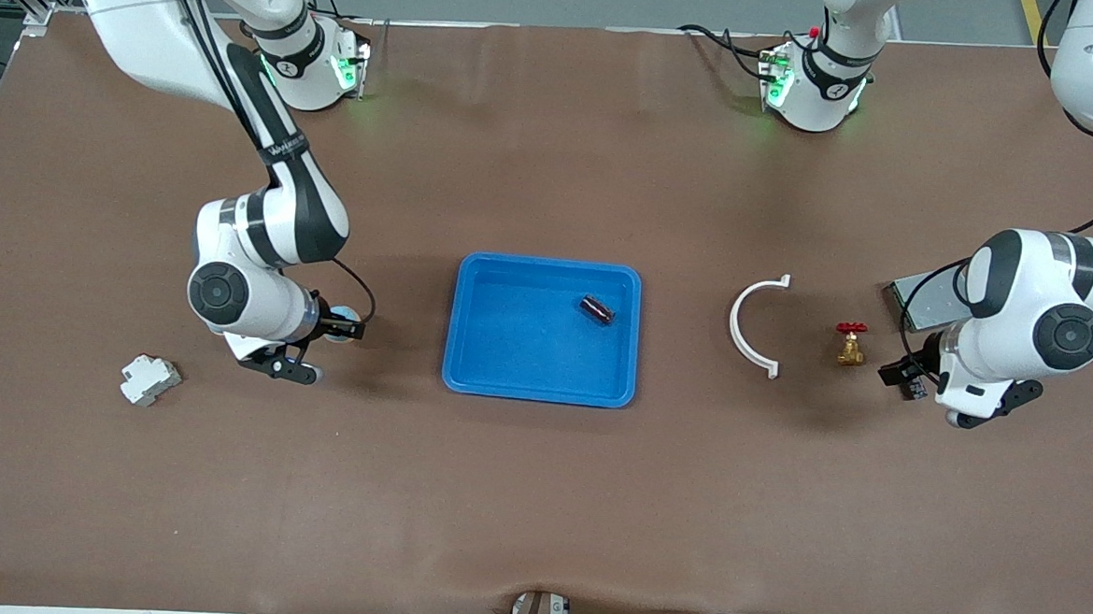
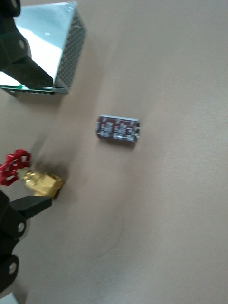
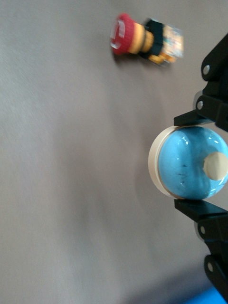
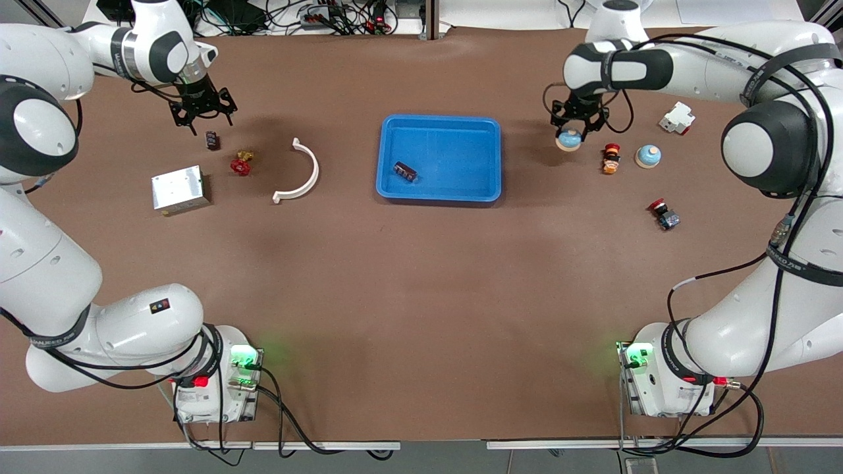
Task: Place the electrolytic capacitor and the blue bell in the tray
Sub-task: 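Carry the blue bell with the right gripper into the tray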
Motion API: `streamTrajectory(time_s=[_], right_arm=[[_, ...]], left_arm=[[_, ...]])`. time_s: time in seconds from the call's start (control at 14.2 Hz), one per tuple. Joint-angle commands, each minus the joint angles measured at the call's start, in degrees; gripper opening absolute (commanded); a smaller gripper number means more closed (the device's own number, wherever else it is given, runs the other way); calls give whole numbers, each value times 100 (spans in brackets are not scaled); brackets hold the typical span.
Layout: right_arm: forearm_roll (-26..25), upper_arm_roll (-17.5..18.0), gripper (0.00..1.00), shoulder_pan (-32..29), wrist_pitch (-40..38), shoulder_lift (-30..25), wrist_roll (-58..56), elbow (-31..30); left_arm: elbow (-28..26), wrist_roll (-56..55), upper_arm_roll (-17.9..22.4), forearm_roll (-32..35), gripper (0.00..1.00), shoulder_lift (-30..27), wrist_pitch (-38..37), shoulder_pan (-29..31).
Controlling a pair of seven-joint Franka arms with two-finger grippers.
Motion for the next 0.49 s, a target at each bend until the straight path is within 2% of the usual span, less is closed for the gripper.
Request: streamTrajectory(time_s=[0.0, 0.07, 0.28, 0.42], right_arm=[[69, 338, 16, 91, -210, -129, 805, 118], [69, 452, 16, 169, -193, -129, 1078, 153], [69, 479, 16, 617, -131, -94, 1895, 364], [69, 479, 16, 872, -105, -33, 2335, 556]], left_arm=[[-44, 289, -34, 134, 100, 143, 395, 185], [-44, 325, -34, 256, 100, 257, 571, 247], [-44, 326, -26, 512, 90, 416, 766, 282], [-52, 326, -26, 730, 90, 504, 975, 422]])
